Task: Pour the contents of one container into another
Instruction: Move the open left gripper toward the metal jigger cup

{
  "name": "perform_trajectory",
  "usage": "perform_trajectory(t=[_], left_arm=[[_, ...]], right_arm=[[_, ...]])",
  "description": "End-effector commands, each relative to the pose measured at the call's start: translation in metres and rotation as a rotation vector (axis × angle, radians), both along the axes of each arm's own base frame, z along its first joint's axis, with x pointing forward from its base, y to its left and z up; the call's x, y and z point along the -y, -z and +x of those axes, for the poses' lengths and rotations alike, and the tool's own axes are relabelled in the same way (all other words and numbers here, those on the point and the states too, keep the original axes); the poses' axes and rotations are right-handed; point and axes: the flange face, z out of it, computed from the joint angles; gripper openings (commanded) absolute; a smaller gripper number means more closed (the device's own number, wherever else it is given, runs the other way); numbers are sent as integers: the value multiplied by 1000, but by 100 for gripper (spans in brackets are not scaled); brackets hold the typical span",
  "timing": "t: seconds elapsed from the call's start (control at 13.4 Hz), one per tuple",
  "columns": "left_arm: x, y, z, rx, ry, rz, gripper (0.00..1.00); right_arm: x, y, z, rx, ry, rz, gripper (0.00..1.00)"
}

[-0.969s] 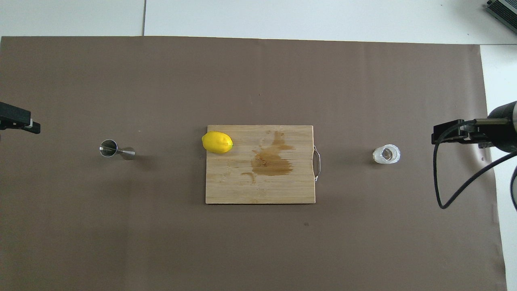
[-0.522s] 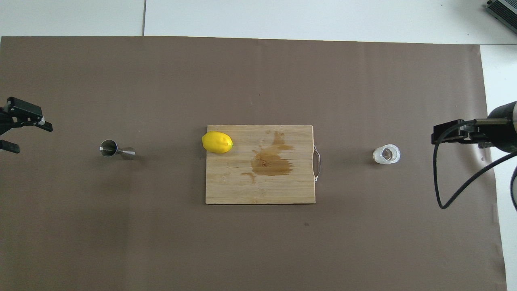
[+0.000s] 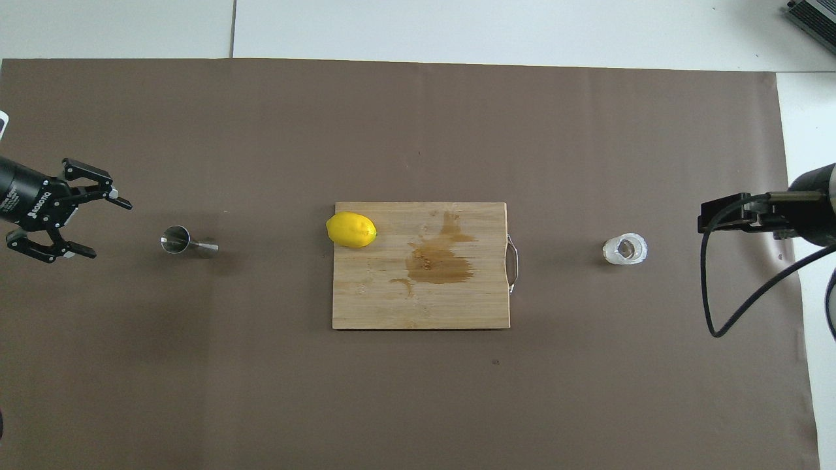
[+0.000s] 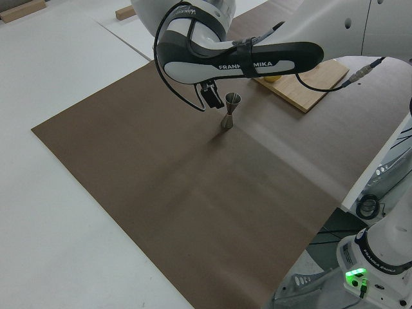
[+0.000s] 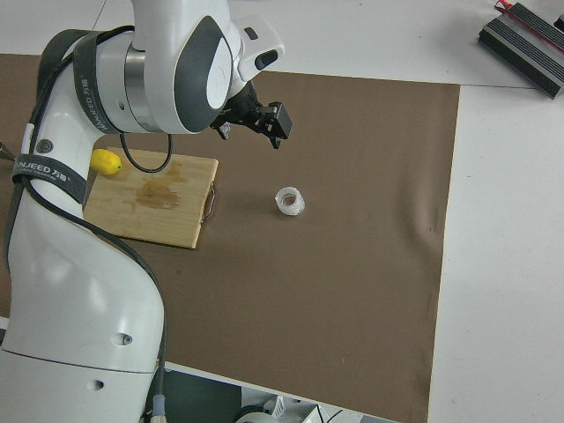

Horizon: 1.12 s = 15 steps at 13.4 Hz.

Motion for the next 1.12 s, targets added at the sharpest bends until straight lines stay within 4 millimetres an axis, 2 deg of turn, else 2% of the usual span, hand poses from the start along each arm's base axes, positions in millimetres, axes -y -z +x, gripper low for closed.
perform_trajectory(t=[0.0,0.3,0.45,0.67,0.82,1.04], left_arm=[[-12,23,-13,-47,-86,-70,100],[8,56,-13,-61,-154,-133,100],[9,67,-14,-66,-193,-122,100],[19,79,-8,-57,-254,-115,100],[36,80,-3,-69,-270,-99,100],[44,80,-7,-104,-286,-90,100]], right_arm=[[4,-2,-1,-8,-7,23,100],[3,-2,-1,-8,-9,23,100],[3,-2,-1,-8,-9,23,100],[3,-2,-1,-8,-9,23,100],[3,-2,-1,-8,-9,23,100],[4,-2,-1,-8,-7,23,100]])
